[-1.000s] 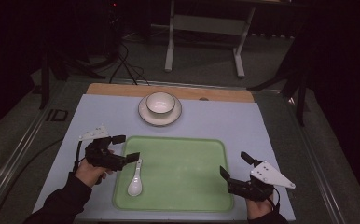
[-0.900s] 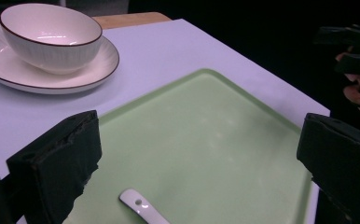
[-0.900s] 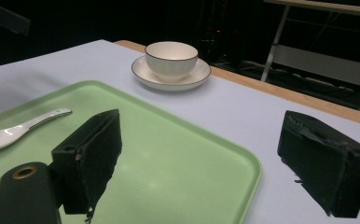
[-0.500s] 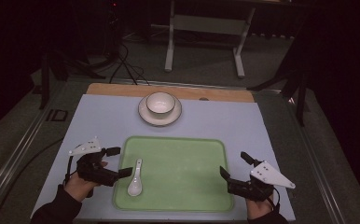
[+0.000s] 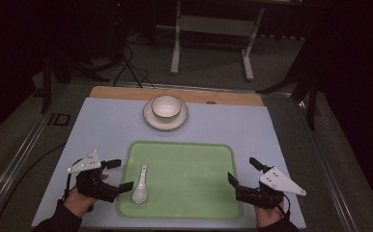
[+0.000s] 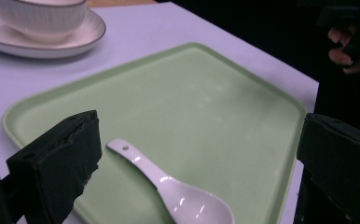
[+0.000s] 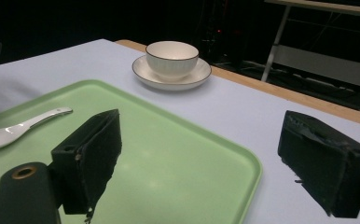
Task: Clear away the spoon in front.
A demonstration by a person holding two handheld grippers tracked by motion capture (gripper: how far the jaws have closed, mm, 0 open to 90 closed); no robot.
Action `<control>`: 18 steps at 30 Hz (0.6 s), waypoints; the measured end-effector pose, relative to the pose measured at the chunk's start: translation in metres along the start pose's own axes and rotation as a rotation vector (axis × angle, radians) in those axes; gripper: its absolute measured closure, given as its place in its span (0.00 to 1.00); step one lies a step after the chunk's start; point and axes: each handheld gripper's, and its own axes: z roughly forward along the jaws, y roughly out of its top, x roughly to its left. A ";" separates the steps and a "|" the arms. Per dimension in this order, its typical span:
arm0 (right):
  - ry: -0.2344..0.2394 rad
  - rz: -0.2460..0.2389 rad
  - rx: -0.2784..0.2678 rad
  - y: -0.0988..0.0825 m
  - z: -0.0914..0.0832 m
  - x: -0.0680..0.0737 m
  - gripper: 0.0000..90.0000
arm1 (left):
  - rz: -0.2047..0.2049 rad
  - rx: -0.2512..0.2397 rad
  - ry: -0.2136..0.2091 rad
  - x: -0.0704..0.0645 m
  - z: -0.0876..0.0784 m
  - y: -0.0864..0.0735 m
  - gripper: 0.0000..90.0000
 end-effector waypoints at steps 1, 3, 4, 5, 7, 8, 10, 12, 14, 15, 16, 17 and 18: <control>0.000 0.000 0.000 0.000 0.000 0.000 0.15 | 0.000 0.000 0.000 0.000 0.000 0.000 0.00; 0.002 0.004 0.001 0.000 0.000 0.000 0.15 | 0.007 0.011 -0.002 0.000 0.000 -0.005 0.00; 0.004 0.003 0.002 0.000 0.000 0.000 0.14 | 0.007 0.011 -0.002 0.000 0.000 -0.005 0.00; 0.008 0.002 0.003 0.000 0.000 -0.001 0.14 | 0.006 0.000 -0.004 0.000 -0.001 -0.006 0.00; 0.009 0.002 0.004 0.000 0.000 -0.001 0.14 | 0.013 -0.004 -0.001 0.000 -0.001 -0.007 0.00; 0.011 0.001 0.005 0.000 0.000 -0.001 0.14 | 0.019 -0.010 0.011 0.000 -0.001 -0.009 0.00; 0.012 0.002 0.005 0.000 0.000 -0.001 0.14 | 0.020 -0.014 0.012 0.001 -0.002 -0.010 0.00; 0.012 0.003 0.004 -0.001 0.000 -0.002 0.14 | 0.019 -0.023 0.018 0.002 -0.004 -0.009 0.00; 0.010 0.004 0.005 -0.001 0.000 -0.002 0.14 | 0.017 -0.040 0.023 0.002 -0.005 -0.008 0.00; 0.009 0.005 0.006 -0.001 0.000 -0.002 0.14 | 0.014 -0.045 0.026 0.002 -0.006 -0.008 0.00; 0.009 0.004 0.006 -0.001 0.000 -0.002 0.14 | 0.016 -0.050 0.032 0.002 -0.006 -0.008 0.00; 0.009 0.004 0.006 -0.001 0.000 -0.002 0.14 | 0.016 -0.050 0.032 0.002 -0.006 -0.008 0.00; 0.009 0.004 0.006 -0.001 0.000 -0.002 0.14 | 0.012 -0.058 0.029 0.002 -0.006 -0.007 0.00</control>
